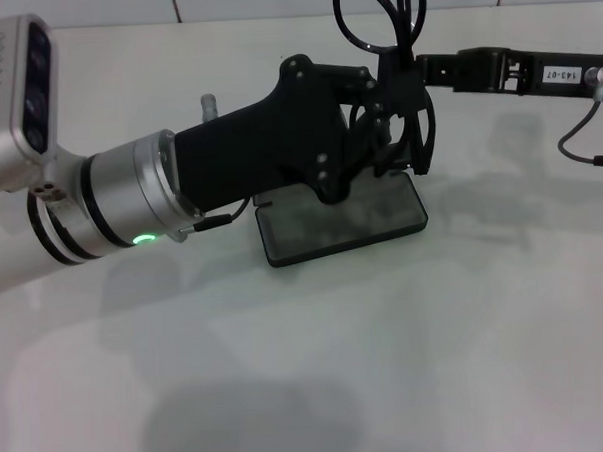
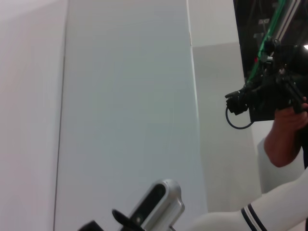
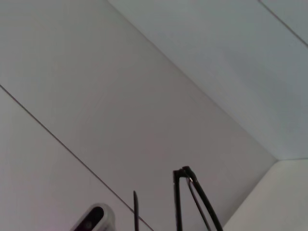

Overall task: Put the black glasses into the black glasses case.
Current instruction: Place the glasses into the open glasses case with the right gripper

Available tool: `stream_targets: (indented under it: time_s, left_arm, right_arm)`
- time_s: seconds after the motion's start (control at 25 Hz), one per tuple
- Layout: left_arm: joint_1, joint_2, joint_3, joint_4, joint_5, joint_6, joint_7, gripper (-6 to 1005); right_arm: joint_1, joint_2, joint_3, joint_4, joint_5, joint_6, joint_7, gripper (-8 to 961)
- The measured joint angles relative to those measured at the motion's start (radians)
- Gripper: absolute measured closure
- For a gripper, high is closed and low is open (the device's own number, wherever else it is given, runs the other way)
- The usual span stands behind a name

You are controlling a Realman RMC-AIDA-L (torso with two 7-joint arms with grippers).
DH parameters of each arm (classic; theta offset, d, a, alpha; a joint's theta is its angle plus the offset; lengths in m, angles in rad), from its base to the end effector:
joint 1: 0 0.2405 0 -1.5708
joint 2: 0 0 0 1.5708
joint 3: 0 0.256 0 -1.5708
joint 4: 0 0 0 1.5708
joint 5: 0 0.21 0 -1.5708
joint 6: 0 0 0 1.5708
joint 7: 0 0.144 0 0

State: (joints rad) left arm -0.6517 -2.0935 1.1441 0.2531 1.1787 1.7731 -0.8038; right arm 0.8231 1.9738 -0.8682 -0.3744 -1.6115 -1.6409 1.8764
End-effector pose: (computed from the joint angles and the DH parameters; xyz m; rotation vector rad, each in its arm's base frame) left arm -0.1702 0.3093 -0.0359 -2.5348 -0.0098 -1.5203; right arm 0.1544 0.3789 0.0058 2.5649 -1.0810 -1.1069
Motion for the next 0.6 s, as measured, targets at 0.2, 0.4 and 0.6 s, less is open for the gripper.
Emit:
stream_targets:
  time_s: [0.2,0.4,0.6]
  left_arm:
    - [0.0,-0.001,0.004,0.0,0.001,-0.003,0.0,985]
    - [0.0,0.0,0.005,0.0,0.001,-0.003,0.0,985]
    - [0.0,0.0,0.005,0.0,0.001,-0.005,0.0,985]
  right_arm:
    - [0.004,0.003,0.0,0.0,0.006,-0.008,0.0,799]
    - [0.007,0.006,-0.005,0.0,0.006,-0.016,0.0,799]
    - [0.01,0.009,-0.008,0.0,0.006,-0.028,0.001,798]
